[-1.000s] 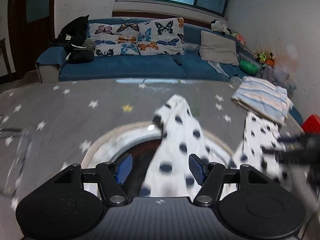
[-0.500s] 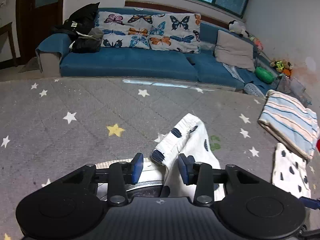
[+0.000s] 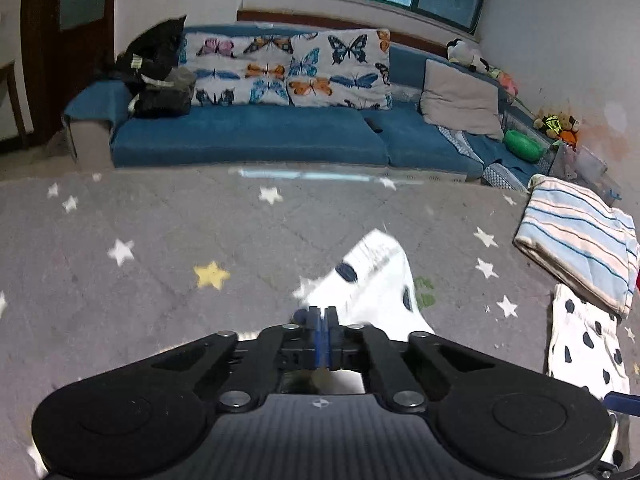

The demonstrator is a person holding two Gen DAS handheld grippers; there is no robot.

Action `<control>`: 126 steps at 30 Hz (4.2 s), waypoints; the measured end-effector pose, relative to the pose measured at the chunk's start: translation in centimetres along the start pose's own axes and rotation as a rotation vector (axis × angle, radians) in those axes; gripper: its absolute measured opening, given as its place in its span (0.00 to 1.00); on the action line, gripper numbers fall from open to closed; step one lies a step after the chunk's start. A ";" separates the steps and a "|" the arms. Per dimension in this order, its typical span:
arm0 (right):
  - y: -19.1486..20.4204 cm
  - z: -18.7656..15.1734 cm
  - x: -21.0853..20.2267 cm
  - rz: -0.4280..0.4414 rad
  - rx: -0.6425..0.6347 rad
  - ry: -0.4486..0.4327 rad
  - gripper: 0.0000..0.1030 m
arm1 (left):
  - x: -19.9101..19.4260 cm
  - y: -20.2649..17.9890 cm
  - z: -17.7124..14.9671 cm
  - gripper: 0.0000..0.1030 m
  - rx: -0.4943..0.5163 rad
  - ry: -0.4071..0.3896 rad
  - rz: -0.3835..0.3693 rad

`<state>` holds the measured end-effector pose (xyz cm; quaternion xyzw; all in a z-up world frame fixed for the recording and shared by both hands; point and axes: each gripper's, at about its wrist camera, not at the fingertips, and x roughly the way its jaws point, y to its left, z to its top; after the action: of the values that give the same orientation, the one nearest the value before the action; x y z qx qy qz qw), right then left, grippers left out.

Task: Fold clothes

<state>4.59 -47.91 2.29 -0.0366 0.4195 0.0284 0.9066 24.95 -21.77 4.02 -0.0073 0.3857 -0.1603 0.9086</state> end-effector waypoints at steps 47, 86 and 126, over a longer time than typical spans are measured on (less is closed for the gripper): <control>0.4 0.4 0.5 -0.002 -0.025 0.001 0.91 | -1.2 5.4 1.9 0.03 -0.154 -0.012 -0.047; -0.4 0.7 1.1 0.014 -0.036 -0.006 0.95 | 0.2 10.6 1.6 0.09 0.049 -0.081 0.320; 7.6 -13.3 -15.2 0.265 -0.031 0.063 0.52 | -23.8 4.8 -23.7 0.30 -0.055 0.055 -0.075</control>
<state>-15.93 -41.81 5.00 0.0043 0.4486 0.1531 0.8805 -5.81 -7.57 3.32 -0.0424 0.4142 -0.1838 0.8904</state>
